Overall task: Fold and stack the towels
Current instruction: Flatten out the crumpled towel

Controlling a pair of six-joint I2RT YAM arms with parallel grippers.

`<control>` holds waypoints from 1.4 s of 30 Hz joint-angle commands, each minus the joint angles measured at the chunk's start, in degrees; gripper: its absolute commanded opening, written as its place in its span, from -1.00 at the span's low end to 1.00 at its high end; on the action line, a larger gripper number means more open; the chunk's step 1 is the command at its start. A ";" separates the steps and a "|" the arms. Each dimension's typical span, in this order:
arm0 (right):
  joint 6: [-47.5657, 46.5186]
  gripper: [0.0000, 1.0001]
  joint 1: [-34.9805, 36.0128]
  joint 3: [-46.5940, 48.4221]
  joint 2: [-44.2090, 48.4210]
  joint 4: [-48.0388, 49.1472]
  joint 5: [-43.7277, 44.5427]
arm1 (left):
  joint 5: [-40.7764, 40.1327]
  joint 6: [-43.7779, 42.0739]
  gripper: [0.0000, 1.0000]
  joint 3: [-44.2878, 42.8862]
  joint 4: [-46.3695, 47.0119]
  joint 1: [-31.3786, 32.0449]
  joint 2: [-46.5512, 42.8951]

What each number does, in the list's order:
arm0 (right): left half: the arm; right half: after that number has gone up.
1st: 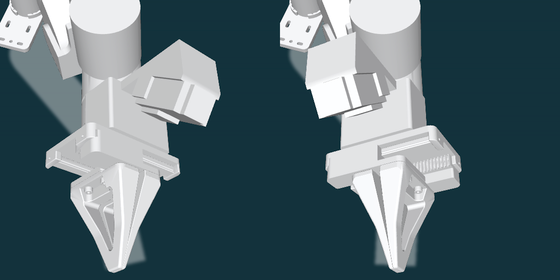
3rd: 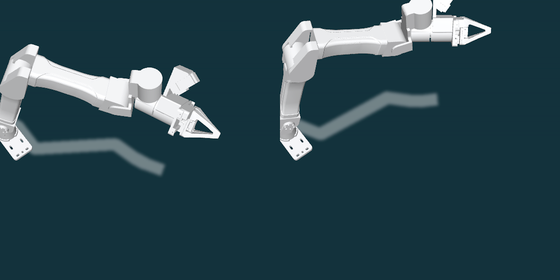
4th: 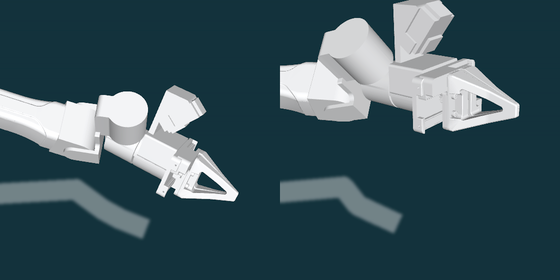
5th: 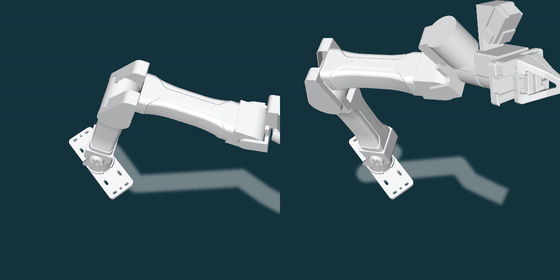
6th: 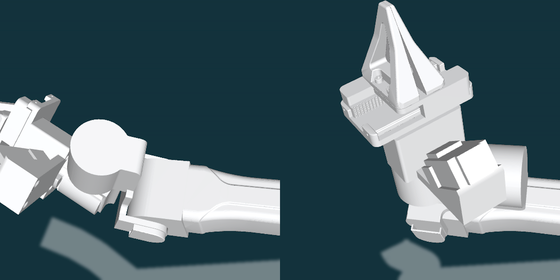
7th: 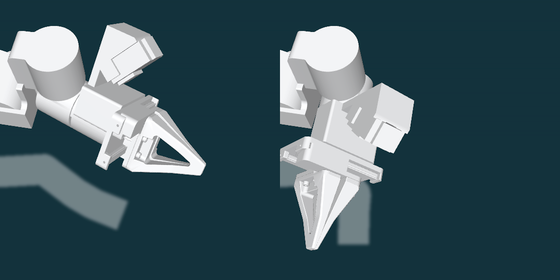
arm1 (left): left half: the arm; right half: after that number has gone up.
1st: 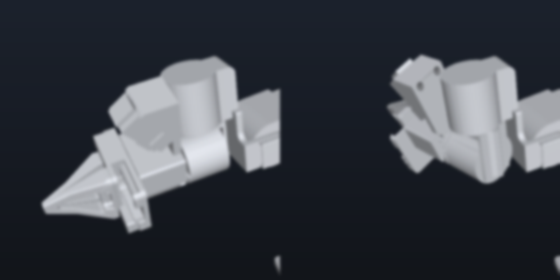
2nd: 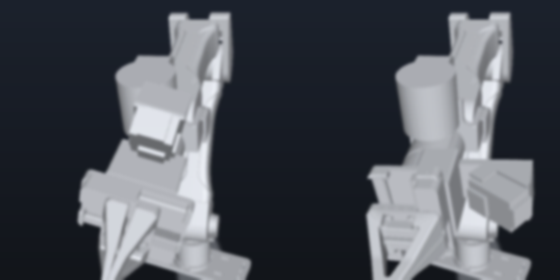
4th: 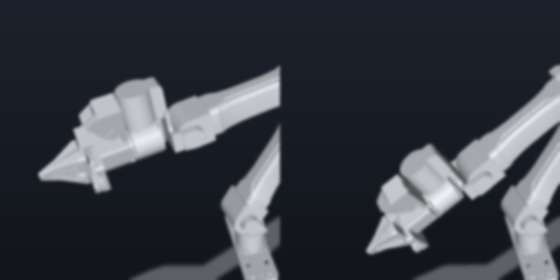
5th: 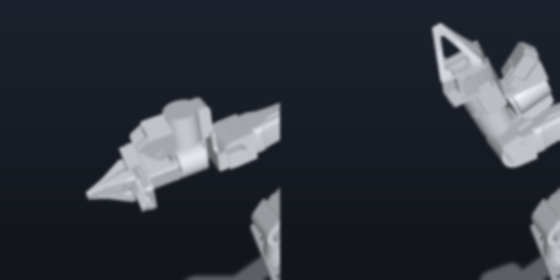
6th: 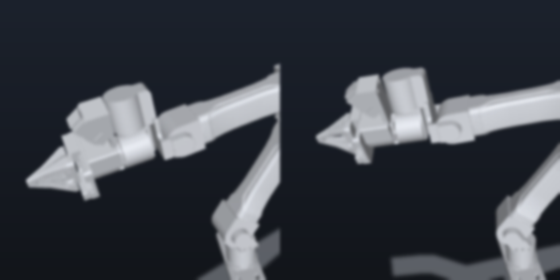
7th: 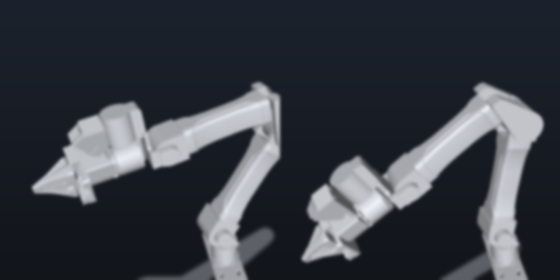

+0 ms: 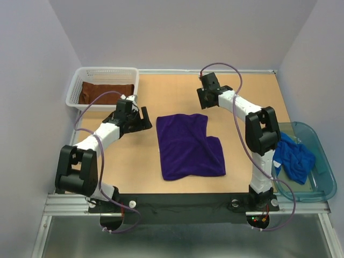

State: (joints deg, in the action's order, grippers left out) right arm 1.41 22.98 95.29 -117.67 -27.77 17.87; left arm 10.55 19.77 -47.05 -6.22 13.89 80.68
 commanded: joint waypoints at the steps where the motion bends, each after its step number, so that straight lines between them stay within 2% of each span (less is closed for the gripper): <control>1: 1.05 0.01 -2.24 -4.57 1.83 0.61 -12.05 | 1.59 -2.27 0.70 -7.60 1.39 1.75 4.19; 8: 2.10 -0.06 -4.34 -8.45 1.13 2.45 -19.52 | 1.15 -5.96 0.60 -17.88 -1.59 4.30 16.07; 15: 1.76 -0.14 -4.96 -9.41 -0.37 3.42 -21.91 | 0.62 -9.92 0.54 -25.46 -5.20 5.79 24.25; 23: 1.05 -0.21 -5.05 -10.82 -0.63 3.42 -26.73 | 0.27 -11.51 0.50 -28.10 -6.61 6.68 26.98; 31: 0.44 -0.24 -5.05 -10.82 -1.86 3.42 -27.62 | 0.79 -11.60 0.40 -29.33 -7.05 6.76 29.18; 32: 0.44 -0.31 -5.05 -10.82 -1.95 3.42 -28.23 | 0.88 -11.77 0.39 -29.50 -7.14 6.76 29.35; 34: 0.35 -0.32 -5.05 -10.82 -2.13 3.34 -28.33 | 0.97 -11.86 0.36 -29.51 -7.32 6.94 29.53; 42: 0.00 -0.63 -4.97 -11.61 -2.30 3.42 -27.98 | 1.06 -12.65 0.28 -30.47 -7.85 7.11 30.76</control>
State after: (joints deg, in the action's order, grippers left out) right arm 2.13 17.96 85.21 -118.63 -24.58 -9.21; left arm 11.16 8.32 -74.78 -13.19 20.58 111.39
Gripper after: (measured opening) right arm 0.200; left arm 0.649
